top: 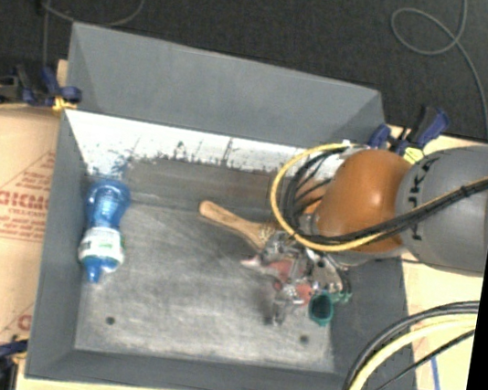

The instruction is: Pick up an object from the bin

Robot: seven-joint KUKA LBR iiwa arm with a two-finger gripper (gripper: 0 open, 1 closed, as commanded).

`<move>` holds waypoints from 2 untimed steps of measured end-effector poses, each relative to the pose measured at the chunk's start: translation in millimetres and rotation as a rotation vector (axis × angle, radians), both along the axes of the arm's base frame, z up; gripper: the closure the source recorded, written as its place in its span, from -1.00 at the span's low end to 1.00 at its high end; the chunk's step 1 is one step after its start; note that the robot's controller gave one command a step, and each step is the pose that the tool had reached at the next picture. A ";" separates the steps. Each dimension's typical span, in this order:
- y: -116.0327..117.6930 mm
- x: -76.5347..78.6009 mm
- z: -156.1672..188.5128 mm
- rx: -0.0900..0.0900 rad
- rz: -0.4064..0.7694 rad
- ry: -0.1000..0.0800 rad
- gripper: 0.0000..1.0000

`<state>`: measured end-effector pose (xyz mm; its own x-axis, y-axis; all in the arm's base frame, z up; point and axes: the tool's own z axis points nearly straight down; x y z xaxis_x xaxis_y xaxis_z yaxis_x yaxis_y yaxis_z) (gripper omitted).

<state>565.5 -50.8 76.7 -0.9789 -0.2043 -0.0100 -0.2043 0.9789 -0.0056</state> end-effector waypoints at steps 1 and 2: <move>-26.1 66.1 -1.6 0.011 0.235 0.016 1.00; -26.2 66.1 -1.6 0.011 0.233 0.016 1.00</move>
Offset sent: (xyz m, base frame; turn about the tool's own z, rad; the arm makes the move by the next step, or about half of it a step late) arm 0.0000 0.0000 0.0000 0.0000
